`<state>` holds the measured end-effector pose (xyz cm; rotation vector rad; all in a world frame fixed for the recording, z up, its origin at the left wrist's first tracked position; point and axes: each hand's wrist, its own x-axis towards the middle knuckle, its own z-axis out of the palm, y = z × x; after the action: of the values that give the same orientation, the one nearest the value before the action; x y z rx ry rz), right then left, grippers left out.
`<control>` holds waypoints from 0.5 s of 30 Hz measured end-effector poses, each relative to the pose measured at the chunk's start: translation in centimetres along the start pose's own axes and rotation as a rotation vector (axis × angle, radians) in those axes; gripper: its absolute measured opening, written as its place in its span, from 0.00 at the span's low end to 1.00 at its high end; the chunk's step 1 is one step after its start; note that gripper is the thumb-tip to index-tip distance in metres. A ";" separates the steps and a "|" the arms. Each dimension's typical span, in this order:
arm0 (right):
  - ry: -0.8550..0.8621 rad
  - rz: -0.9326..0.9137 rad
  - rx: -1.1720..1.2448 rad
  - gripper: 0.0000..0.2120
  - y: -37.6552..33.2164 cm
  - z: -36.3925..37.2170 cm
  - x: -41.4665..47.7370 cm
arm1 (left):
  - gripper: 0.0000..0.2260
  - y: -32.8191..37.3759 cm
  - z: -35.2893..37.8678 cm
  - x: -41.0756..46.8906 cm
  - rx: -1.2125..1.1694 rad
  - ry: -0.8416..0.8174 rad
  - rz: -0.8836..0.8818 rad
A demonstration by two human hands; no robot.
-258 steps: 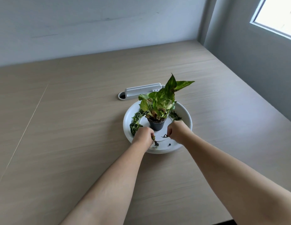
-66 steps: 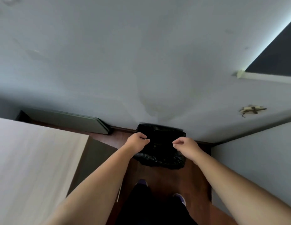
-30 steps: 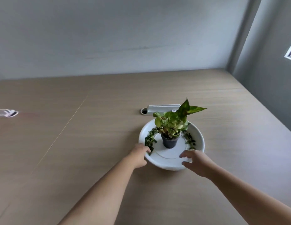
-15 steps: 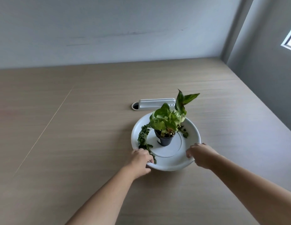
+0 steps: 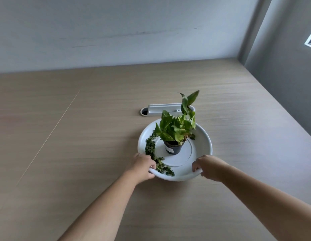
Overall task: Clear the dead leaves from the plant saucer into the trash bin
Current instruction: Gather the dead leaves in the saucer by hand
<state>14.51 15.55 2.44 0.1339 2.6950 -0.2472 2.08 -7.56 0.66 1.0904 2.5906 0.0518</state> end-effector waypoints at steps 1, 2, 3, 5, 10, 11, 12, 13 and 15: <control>0.041 0.012 -0.049 0.19 0.4 -0.1 0.1 | 0.12 0.4 0.5 -0.2 -0.019 0.007 -0.005; 0.075 0.018 -0.085 0.20 0.7 -0.2 0.1 | 0.12 0.6 0.9 -0.3 -0.036 0.015 -0.010; 0.100 0.014 -0.102 0.20 0.7 -0.1 0.2 | 0.13 0.7 1.1 -0.5 -0.054 0.028 -0.013; 0.102 -0.015 -0.083 0.19 0.1 0.1 0.2 | 0.15 0.3 0.7 -0.6 -0.088 0.050 -0.024; 0.054 -0.109 0.084 0.16 -2.3 1.5 -0.2 | 0.15 -1.1 -1.3 -0.6 -0.141 0.048 -0.066; 0.057 -0.096 0.098 0.15 -2.2 1.5 -0.2 | 0.14 -1.2 -1.5 -0.6 -0.146 0.050 -0.071; 0.056 -0.076 0.105 0.14 -1.9 1.5 -0.2 | 0.14 -1.1 -1.5 -0.7 -0.153 0.050 -0.075; 0.049 -0.054 0.104 0.14 -1.5 1.3 -0.2 | 0.13 -0.9 -1.4 -0.9 -0.161 0.049 -0.075; 0.037 -0.010 0.080 0.14 -0.5 0.8 -0.1 | 0.13 -0.3 -0.8 -1.2 -0.182 0.058 -0.061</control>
<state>14.87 14.90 1.89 0.1503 2.7243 -0.3585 2.42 -8.55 1.74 0.9582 2.6076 0.3028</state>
